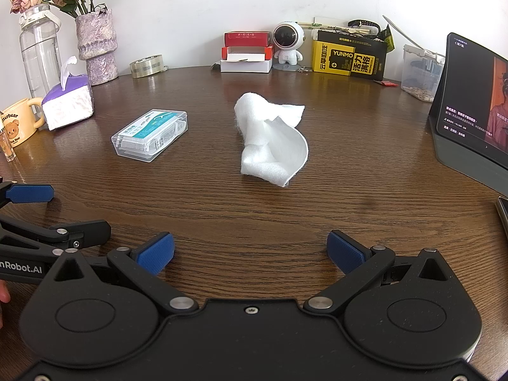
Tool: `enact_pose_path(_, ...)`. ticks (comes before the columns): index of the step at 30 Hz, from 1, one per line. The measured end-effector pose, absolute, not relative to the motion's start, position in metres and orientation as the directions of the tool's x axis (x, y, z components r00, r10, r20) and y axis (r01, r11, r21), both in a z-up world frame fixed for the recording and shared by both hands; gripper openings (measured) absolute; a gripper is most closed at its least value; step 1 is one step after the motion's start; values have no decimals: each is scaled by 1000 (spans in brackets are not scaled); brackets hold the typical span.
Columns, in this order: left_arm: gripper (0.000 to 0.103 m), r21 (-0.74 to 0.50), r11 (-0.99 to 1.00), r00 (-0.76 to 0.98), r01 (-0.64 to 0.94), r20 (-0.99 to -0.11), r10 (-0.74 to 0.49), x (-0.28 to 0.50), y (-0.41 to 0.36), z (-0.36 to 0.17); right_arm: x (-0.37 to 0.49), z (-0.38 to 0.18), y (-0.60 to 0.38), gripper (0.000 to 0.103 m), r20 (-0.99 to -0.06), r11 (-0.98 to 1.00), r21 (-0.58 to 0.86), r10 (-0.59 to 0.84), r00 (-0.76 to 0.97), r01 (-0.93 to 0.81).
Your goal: Clean container
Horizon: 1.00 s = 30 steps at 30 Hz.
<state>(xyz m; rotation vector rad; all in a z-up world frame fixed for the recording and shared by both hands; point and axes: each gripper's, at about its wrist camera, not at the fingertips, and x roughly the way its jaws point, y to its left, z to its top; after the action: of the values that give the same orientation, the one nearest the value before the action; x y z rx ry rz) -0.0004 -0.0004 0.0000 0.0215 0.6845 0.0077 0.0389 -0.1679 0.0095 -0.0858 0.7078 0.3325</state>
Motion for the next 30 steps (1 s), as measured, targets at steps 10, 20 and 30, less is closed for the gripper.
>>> enact_pose_path(10,103,22,1000,775,0,-632,14,0,0,0,39,10,-168,103,-651,944,34,270,710,-328)
enact_pose_path(20,103,25,1000,775,3,-632,14,0,-1,0,41,7,-166,103,-649,943,37,274,710,-330)
enact_pose_path(30,103,42,999,808,10,-588,17,17,-7,25,36,25,-184,102,-537,936,82,332,776,-344)
